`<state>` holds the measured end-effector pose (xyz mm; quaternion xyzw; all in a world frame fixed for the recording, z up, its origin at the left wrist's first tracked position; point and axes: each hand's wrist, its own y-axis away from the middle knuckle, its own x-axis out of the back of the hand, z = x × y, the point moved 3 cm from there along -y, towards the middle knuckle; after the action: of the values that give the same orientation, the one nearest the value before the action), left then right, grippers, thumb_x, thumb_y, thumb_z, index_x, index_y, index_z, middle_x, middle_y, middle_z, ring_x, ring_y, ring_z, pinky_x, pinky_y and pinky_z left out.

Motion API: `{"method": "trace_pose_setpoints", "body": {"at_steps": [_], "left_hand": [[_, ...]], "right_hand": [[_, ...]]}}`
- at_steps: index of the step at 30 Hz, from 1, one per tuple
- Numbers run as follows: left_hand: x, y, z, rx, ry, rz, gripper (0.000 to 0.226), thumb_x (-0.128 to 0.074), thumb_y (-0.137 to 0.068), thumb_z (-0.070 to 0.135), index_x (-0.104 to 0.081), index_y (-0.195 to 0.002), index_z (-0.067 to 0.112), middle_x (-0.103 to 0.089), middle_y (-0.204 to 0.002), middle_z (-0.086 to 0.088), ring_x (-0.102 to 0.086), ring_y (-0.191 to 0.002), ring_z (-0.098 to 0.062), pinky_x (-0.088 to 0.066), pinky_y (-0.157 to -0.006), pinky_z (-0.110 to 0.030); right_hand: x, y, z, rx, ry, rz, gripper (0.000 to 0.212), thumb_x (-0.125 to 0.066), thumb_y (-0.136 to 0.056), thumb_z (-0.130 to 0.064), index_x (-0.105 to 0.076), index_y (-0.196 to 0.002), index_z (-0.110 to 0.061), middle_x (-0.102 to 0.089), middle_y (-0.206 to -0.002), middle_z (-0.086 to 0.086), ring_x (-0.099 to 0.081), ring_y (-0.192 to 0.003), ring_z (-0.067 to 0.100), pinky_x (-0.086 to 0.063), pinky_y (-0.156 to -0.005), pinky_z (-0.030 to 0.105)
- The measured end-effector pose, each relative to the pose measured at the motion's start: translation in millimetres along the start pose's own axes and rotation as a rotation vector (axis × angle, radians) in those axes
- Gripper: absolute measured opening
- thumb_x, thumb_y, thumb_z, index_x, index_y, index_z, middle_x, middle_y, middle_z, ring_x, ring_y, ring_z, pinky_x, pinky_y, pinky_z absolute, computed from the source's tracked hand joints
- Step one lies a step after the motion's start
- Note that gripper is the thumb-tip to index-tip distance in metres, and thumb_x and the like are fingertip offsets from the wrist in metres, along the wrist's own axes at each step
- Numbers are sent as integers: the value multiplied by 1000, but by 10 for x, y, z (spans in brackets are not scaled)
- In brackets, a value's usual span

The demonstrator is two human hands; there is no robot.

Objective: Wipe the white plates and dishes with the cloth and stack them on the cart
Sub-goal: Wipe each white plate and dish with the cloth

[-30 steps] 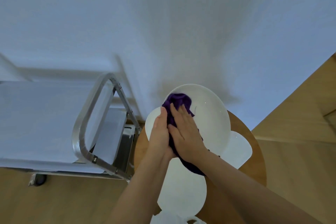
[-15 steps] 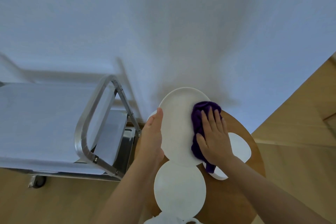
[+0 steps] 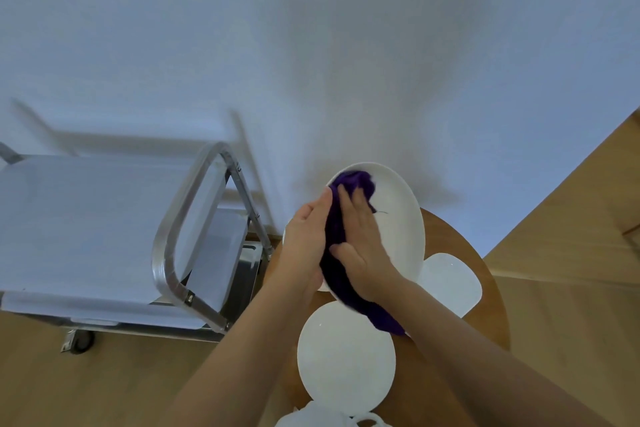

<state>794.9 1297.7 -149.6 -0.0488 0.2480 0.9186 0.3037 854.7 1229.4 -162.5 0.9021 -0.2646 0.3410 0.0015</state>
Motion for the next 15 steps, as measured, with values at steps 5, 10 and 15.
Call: {"method": "trace_pose_setpoints", "body": {"at_steps": [5,10,15], "left_hand": [[178,-74,139,48,55,71,60,-59,-82,63,-66,-111,11,-76,-92,-7,-74,-83,-22,-56,-69,-33],[219,-109,220,200,104,2,69,-50,-85,67,-60,-123,10,-69,-112,-17,-65,-106,-36,-47,-99,-50],[246,-124,217,185,196,3,59,-51,-88,61,-61,-123,15,-72,-109,-13,-68,-100,-33,-56,-82,-47]], "right_hand": [[-63,261,-77,243,86,-245,92,-51,-74,-38,8,-145,-40,13,-150,-23,16,-140,-2,8,-111,17],[24,371,116,344,347,-245,91,-73,-74,-33,-20,-148,-25,-18,-155,-9,-7,-143,8,-16,-112,27],[75,472,126,379,421,-19,77,-90,-53,-12,-59,-124,-10,-66,-118,6,-65,-104,25,-52,-82,33]]}}
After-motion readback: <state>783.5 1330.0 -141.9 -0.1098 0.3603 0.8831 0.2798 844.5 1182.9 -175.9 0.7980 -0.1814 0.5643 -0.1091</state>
